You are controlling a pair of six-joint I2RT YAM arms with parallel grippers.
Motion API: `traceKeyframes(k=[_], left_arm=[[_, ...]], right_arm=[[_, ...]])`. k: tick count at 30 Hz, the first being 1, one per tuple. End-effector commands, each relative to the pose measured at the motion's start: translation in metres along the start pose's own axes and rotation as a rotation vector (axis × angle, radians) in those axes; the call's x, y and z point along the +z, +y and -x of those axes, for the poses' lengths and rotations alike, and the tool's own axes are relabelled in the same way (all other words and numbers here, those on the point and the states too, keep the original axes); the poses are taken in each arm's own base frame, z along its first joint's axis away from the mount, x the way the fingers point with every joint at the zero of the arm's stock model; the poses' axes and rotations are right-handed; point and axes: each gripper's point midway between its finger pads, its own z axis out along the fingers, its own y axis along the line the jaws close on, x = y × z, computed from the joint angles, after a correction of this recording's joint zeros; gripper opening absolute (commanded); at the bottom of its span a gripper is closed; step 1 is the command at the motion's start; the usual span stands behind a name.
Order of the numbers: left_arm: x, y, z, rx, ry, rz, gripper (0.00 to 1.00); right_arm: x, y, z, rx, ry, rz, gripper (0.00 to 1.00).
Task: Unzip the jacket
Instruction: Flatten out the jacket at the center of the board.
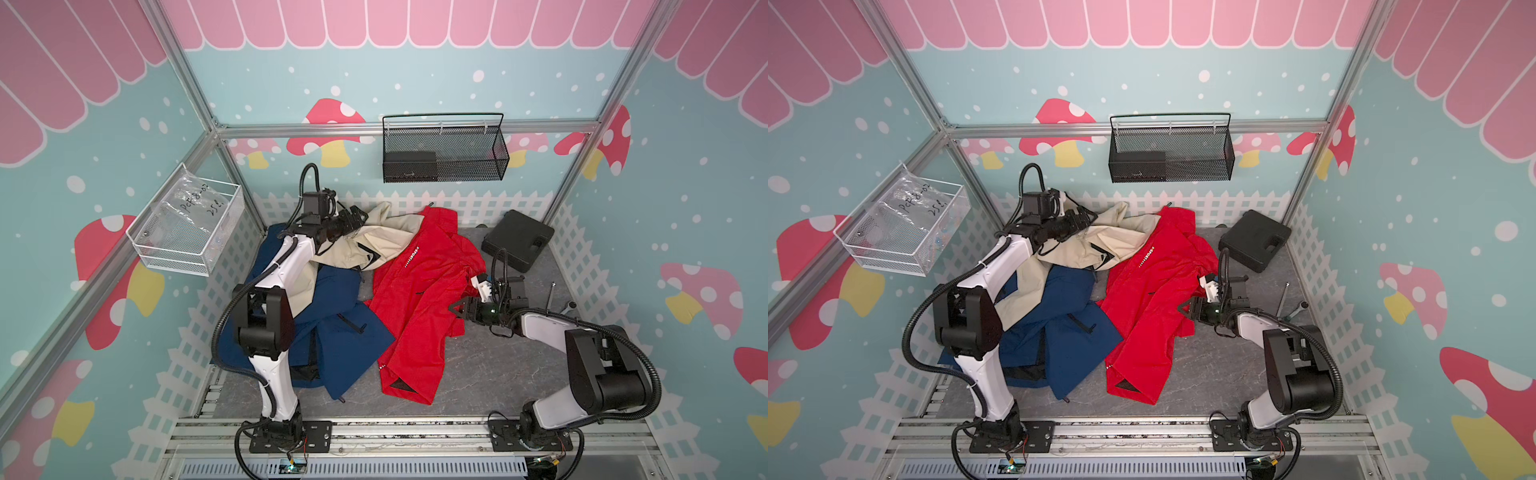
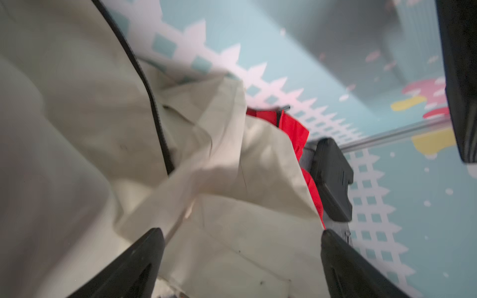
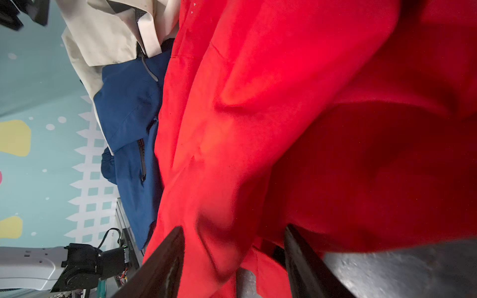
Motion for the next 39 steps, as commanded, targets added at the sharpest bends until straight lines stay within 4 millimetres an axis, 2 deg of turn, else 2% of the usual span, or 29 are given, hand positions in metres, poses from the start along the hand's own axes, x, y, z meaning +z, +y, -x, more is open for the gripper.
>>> traceKeyframes(k=[1,3,5,8,10,13,15,19,21,24,29,31,36,39], left_arm=[[-0.026,-0.035,-0.006,0.087,-0.053,-0.090,0.97],[-0.025,-0.030,-0.028,0.070,-0.012,-0.088,0.97],[-0.025,-0.024,-0.044,0.050,0.020,-0.082,0.97],[-0.027,-0.022,-0.053,0.039,0.034,-0.075,0.96],[-0.031,-0.024,-0.052,0.040,0.030,-0.064,0.95],[-0.039,-0.028,-0.048,0.060,0.007,-0.032,0.95],[-0.042,-0.030,-0.045,0.062,-0.008,-0.018,0.95],[-0.043,-0.034,-0.047,0.083,-0.004,0.003,0.95],[-0.043,-0.033,-0.054,0.125,0.016,0.043,0.95],[-0.043,-0.030,-0.063,0.165,0.059,0.082,0.94],[-0.038,-0.011,-0.082,0.167,0.121,0.137,0.92],[-0.031,-0.003,-0.095,0.155,0.163,0.147,0.92],[-0.002,-0.007,-0.139,0.155,0.268,0.121,0.93],[0.014,-0.007,-0.165,0.122,0.334,0.118,0.88]], right_arm=[[0.006,0.015,0.012,-0.044,-0.009,0.086,0.58],[0.010,0.018,0.014,-0.041,-0.008,0.126,0.47],[0.014,0.021,0.017,-0.032,0.002,0.166,0.29],[0.012,0.029,0.027,-0.052,-0.013,0.189,0.07],[0.003,0.035,0.038,-0.081,-0.058,0.174,0.00],[-0.020,0.044,0.058,-0.109,-0.131,0.137,0.00],[-0.042,0.042,0.071,-0.107,-0.192,0.085,0.00],[-0.089,0.029,0.098,-0.095,-0.332,0.007,0.00],[-0.103,0.018,0.110,-0.091,-0.368,-0.016,0.00],[-0.105,0.009,0.124,-0.107,-0.357,-0.011,0.00],[-0.106,-0.001,0.141,-0.140,-0.370,-0.065,0.00],[-0.104,-0.004,0.145,-0.137,-0.367,-0.065,0.00],[-0.096,-0.012,0.143,-0.117,-0.344,-0.057,0.00],[-0.093,-0.016,0.139,-0.109,-0.335,-0.056,0.00]])
